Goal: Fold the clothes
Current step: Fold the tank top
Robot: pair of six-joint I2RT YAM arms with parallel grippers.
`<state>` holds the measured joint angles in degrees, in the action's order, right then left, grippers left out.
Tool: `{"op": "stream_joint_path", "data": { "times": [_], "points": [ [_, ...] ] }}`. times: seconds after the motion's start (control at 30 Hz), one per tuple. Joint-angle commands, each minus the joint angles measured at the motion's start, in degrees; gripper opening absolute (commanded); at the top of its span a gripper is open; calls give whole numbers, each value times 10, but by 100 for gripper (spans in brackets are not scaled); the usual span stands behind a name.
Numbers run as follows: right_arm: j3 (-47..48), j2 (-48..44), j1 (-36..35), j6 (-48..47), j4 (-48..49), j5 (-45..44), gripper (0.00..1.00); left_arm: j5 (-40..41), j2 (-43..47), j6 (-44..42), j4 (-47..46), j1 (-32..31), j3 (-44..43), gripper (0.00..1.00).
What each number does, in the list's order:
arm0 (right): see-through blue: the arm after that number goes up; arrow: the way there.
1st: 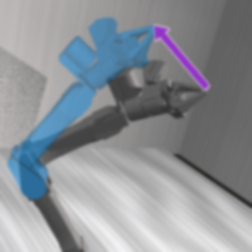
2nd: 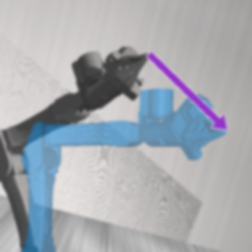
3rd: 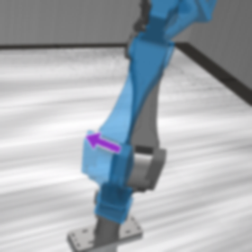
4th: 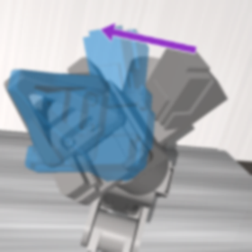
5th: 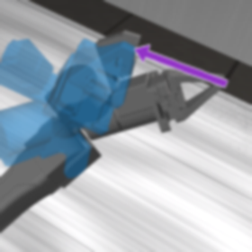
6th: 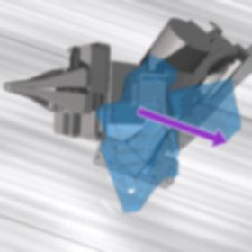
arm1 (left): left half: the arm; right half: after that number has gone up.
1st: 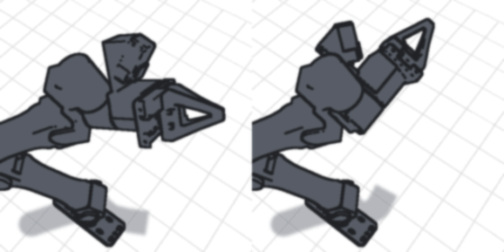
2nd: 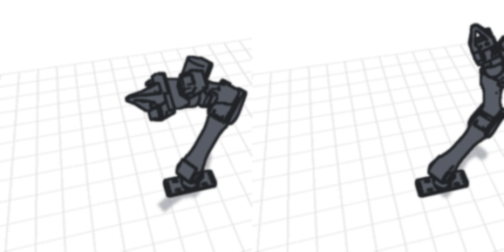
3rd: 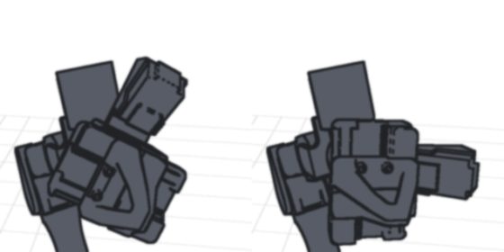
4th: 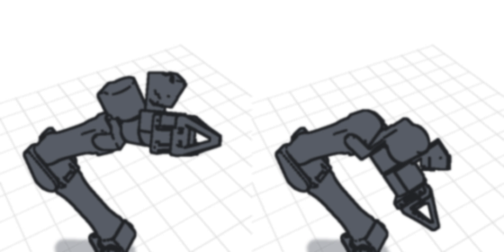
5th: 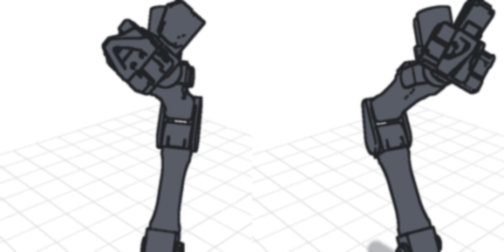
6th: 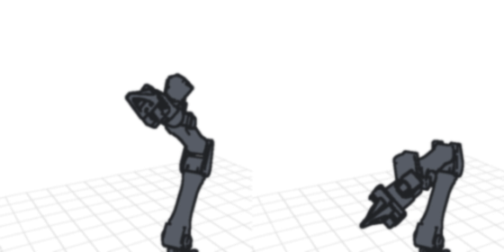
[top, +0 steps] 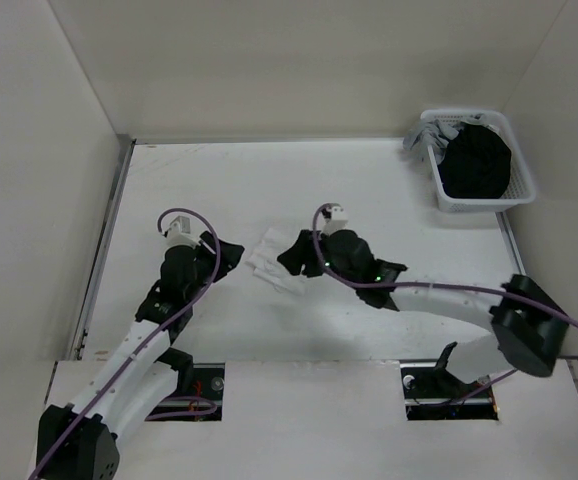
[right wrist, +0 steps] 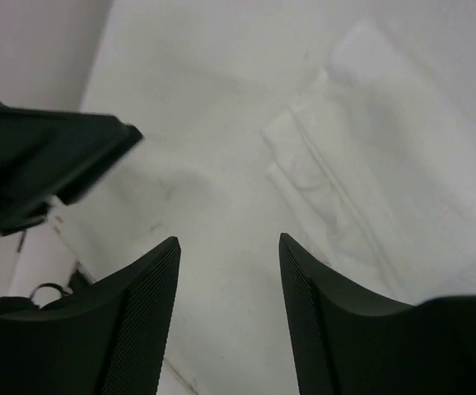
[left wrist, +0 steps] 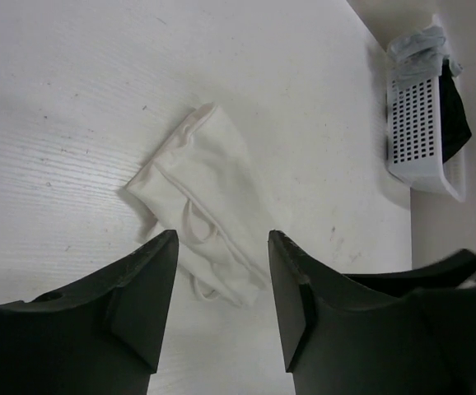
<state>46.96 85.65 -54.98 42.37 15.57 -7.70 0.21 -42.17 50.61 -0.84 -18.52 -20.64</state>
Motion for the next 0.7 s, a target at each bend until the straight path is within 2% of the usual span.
{"op": "stream_joint_path", "data": {
  "times": [0.0,0.1,0.33,0.67],
  "points": [
    [-41,-98,46,-47,23,-41,60,3,-1,-32,16,6,-33,49],
    [-84,-165,107,-64,29,-71,69,1,4,-34,40,8,-28,54],
    [-160,-246,270,-54,86,-71,75,-7,23,-27,87,40,10,58],
    [-240,-262,318,-23,129,-123,79,-9,-7,-33,59,54,18,64]
  ]
}}
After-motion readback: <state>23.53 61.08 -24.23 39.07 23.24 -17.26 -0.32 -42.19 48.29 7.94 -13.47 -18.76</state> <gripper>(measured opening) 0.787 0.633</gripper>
